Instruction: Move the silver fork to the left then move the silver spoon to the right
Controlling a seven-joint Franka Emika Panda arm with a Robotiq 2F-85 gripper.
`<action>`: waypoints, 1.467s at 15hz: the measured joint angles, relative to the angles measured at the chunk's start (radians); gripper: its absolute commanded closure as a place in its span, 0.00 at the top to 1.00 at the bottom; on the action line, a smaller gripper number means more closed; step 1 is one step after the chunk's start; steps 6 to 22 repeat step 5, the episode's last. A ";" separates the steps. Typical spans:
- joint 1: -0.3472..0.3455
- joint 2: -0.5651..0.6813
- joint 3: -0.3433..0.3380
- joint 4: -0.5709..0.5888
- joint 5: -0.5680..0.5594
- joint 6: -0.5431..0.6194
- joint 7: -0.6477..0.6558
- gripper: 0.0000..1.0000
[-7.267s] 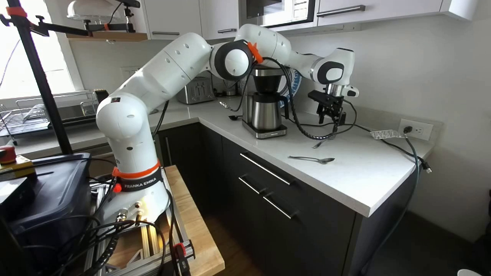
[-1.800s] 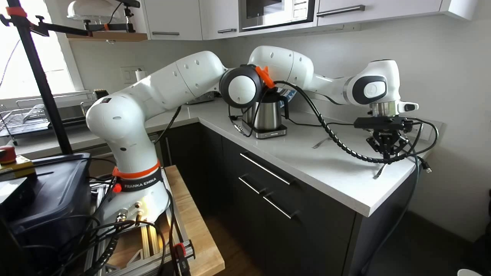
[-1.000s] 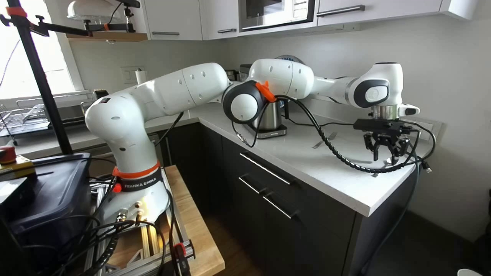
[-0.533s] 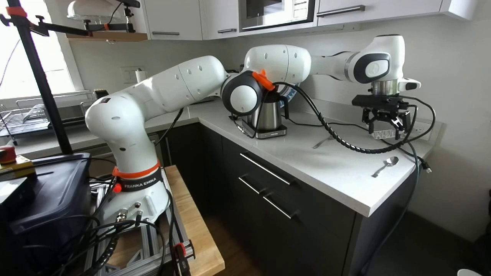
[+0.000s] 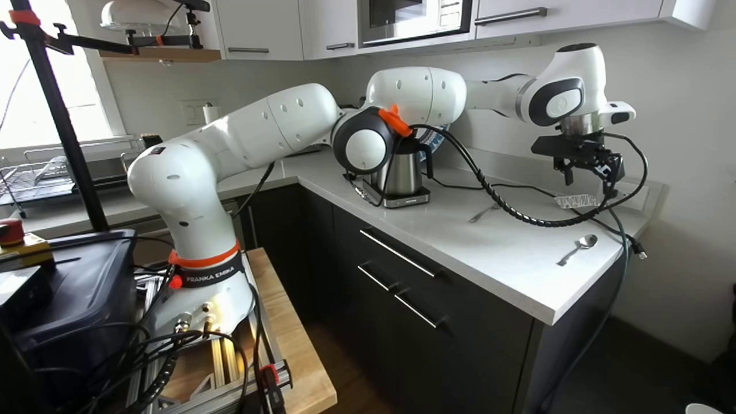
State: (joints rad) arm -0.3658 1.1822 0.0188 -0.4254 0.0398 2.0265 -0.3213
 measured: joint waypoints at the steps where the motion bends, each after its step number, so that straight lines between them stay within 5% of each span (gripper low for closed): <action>1: 0.003 0.000 0.000 0.000 0.000 -0.009 0.025 1.00; 22: 0.007 -0.006 0.000 0.000 0.000 -0.032 0.079 1.00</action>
